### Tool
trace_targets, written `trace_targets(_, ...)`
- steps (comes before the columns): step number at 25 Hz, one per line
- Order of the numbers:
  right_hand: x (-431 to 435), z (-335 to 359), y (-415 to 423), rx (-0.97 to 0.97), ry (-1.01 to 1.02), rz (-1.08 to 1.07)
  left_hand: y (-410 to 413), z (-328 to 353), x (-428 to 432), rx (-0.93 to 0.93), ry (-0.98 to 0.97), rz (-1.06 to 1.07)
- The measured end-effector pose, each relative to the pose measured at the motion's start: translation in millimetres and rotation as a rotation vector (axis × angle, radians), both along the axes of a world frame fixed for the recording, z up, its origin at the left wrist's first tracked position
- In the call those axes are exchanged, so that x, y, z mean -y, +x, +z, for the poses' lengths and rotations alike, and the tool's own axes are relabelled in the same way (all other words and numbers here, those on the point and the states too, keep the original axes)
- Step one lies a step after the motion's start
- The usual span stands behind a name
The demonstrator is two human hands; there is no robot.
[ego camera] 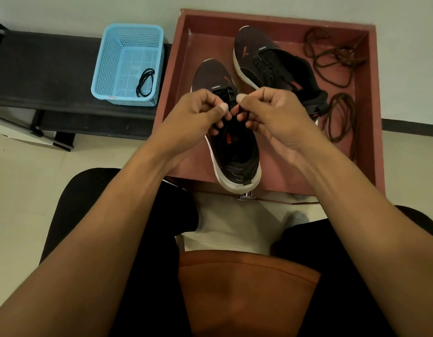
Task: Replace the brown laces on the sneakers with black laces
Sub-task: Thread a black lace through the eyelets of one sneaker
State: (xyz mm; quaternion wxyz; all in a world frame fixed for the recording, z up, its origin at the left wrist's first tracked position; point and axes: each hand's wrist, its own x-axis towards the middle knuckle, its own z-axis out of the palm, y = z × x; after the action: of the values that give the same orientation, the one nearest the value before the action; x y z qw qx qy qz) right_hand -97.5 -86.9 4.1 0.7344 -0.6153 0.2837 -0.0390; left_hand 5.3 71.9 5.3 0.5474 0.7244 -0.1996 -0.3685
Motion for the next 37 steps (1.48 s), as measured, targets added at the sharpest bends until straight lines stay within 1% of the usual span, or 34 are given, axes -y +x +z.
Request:
trace_targets(6,2.8,-6.8,-0.4,0.02,-0.048,0.016,0.5,-3.4,2.0,0.054,0.005,0.004)
trace_targets(11,7.5,-5.3,-1.8,0.03,-0.07,0.063,0.3,-5.2,0.2,0.02,-0.048,0.024)
trace_targets(14,7.7,-6.4,-0.7,0.035,-0.13,0.046,0.7,-7.1,-0.8,0.029,-0.058,0.021)
trace_targets(18,5.6,-9.5,-1.5,0.032,-0.169,-0.001,1.4,-8.1,-2.4,0.098,-0.048,0.008)
trace_targets(22,2.9,-11.6,-1.3,0.028,-0.147,-0.051,1.9,-7.6,-3.1,0.165,-0.046,-0.008)
trace_targets(26,2.8,-12.2,-1.3,0.031,-0.127,-0.025,0.3,-6.5,-2.0,0.266,-0.058,-0.023)
trace_targets(28,0.9,-11.5,-1.5,0.042,-0.125,-0.01,1.1,-6.2,-1.7,0.278,-0.071,-0.023)
trace_targets(33,1.9,-10.0,-1.6,0.026,-0.059,-0.063,2.7,-4.7,-2.3,0.271,-0.055,-0.002)
trace_targets(37,6.1,-5.1,-2.5,0.026,-0.105,0.065,1.7,-0.3,-1.7,0.273,-0.016,0.001)
